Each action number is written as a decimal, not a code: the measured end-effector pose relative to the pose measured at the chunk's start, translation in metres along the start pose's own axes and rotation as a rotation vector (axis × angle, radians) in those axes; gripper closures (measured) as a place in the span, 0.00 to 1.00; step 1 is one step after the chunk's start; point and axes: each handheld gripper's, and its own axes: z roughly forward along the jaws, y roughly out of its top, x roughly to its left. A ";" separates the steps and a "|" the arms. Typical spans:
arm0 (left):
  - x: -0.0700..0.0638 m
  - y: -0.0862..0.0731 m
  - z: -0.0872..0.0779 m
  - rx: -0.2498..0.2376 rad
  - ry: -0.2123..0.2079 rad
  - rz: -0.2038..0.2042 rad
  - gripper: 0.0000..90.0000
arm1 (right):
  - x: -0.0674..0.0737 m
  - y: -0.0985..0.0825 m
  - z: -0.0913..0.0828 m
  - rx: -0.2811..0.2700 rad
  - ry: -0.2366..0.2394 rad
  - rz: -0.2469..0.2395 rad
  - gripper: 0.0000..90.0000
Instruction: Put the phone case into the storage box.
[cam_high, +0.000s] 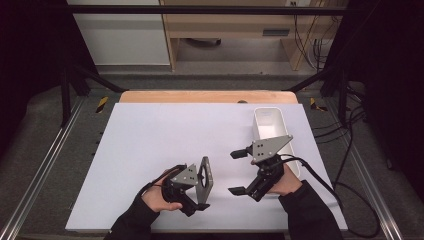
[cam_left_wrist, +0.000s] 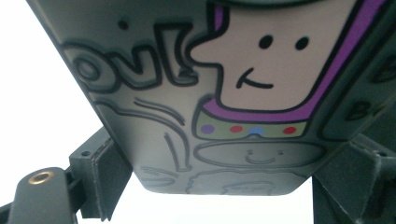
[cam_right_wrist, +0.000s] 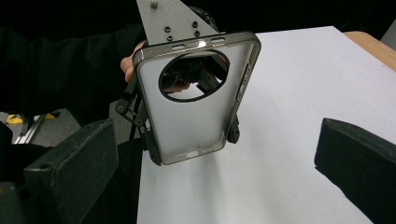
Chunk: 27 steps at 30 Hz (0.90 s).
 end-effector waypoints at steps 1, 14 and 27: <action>0.000 -0.001 0.001 -0.013 0.004 0.003 0.13 | 0.000 -0.001 0.001 0.000 -0.001 0.000 0.00; 0.001 -0.007 0.007 -0.088 -0.028 -0.021 0.13 | 0.003 -0.005 0.014 -0.006 0.030 0.003 0.00; -0.001 -0.004 0.010 -0.113 -0.059 -0.008 0.13 | 0.004 -0.007 0.023 -0.011 0.052 0.010 0.00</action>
